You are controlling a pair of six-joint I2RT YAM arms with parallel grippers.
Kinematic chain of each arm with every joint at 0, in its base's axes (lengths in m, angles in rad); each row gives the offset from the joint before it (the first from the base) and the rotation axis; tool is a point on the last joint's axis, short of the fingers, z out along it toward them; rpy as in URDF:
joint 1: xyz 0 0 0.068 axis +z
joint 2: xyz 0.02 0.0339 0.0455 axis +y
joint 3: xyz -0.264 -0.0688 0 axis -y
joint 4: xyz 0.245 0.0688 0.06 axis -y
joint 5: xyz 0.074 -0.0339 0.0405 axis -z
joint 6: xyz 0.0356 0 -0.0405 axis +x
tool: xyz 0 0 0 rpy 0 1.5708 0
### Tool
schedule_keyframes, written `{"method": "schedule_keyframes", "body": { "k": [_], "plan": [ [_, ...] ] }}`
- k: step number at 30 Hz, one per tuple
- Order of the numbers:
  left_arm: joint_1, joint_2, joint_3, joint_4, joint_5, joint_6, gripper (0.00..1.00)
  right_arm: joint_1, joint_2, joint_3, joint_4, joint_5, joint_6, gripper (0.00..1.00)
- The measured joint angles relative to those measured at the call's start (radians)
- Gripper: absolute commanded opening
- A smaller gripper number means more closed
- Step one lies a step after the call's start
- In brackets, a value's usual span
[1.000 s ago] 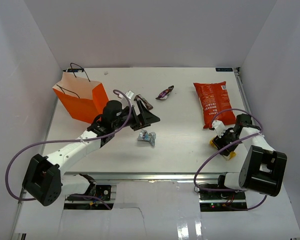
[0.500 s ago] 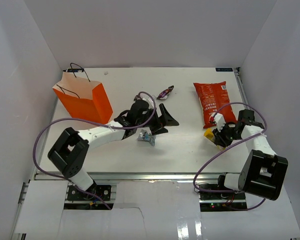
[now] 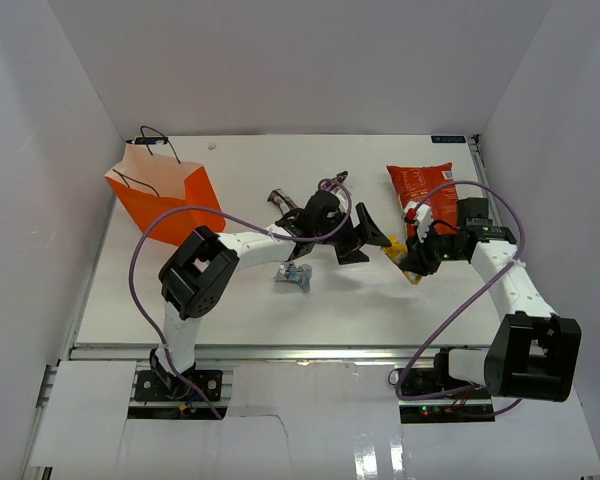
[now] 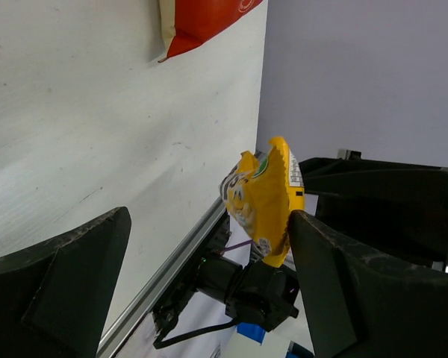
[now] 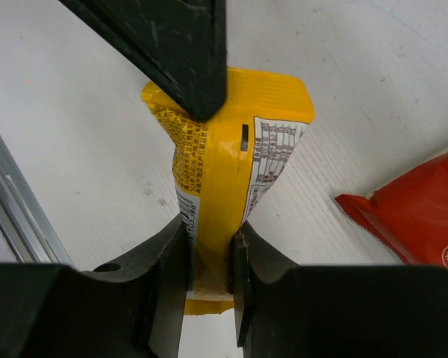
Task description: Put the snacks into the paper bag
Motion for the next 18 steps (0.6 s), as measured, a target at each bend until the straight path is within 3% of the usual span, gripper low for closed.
{"method": "schedule_keyframes", "body": {
  "k": [9, 18],
  "plan": [
    [-0.005, 0.008, 0.028, 0.003, 0.007, -0.011, 0.93, 0.113, -0.01, -0.013, 0.1, -0.01, 0.149, 0.3],
    [-0.012, 0.008, 0.029, 0.011, 0.014, -0.022, 0.65, 0.156, -0.011, -0.03, 0.178, 0.007, 0.272, 0.31]
  ]
}}
